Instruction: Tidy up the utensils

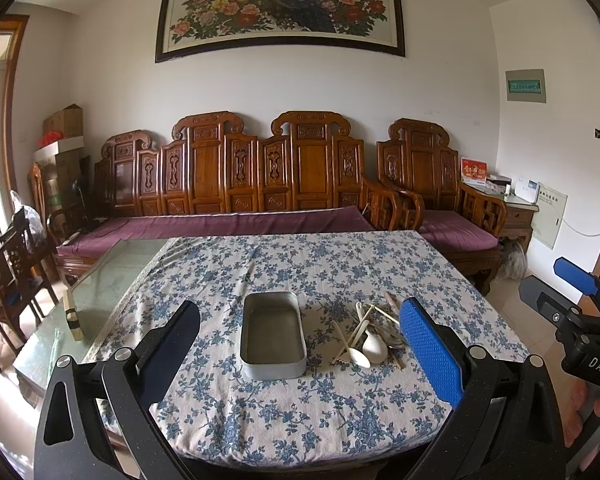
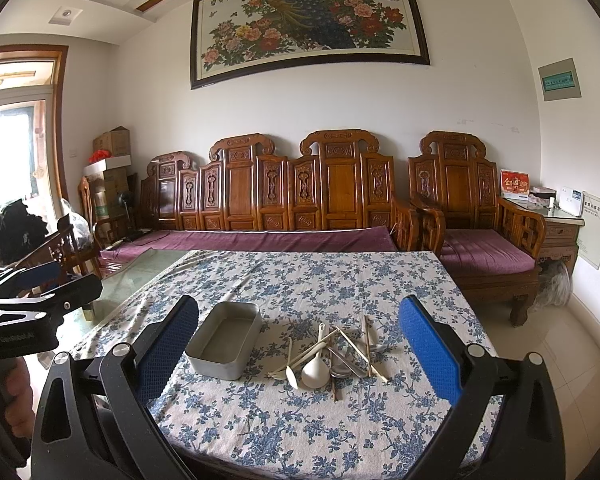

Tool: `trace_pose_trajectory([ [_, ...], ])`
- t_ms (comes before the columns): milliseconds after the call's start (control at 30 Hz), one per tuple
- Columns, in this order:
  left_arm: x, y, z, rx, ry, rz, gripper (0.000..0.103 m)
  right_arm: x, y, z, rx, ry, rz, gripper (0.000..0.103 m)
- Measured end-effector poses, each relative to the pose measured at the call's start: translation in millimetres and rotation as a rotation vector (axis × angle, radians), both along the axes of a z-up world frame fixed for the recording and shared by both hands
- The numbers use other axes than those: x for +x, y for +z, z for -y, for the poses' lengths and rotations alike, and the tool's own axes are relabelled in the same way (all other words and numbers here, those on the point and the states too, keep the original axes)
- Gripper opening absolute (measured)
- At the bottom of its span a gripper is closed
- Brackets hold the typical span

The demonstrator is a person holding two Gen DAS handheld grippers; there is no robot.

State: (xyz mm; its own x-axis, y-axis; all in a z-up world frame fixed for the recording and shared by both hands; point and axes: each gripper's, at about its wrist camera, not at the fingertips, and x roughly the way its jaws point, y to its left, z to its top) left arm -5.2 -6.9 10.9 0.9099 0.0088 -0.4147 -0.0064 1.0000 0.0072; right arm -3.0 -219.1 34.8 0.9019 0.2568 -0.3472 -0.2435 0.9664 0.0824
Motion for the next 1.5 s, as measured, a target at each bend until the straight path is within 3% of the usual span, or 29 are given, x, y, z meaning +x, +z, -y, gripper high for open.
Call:
trace_pose_trajectory([
  [567,3,-6,1,0.001,0.002,-0.010,0.097,2,-2,0,-0.001,0.003,-0.019,0.101],
  [1033,62,-60,-2,0.000,-0.036,-0.153,0.097,57,-58,10,0.019,0.025,-0.150,0.100],
  [1500,127,-111,18,0.015,-0.111,-0.287,0.097,137,-124,31,0.017,0.023,-0.272,0.086],
])
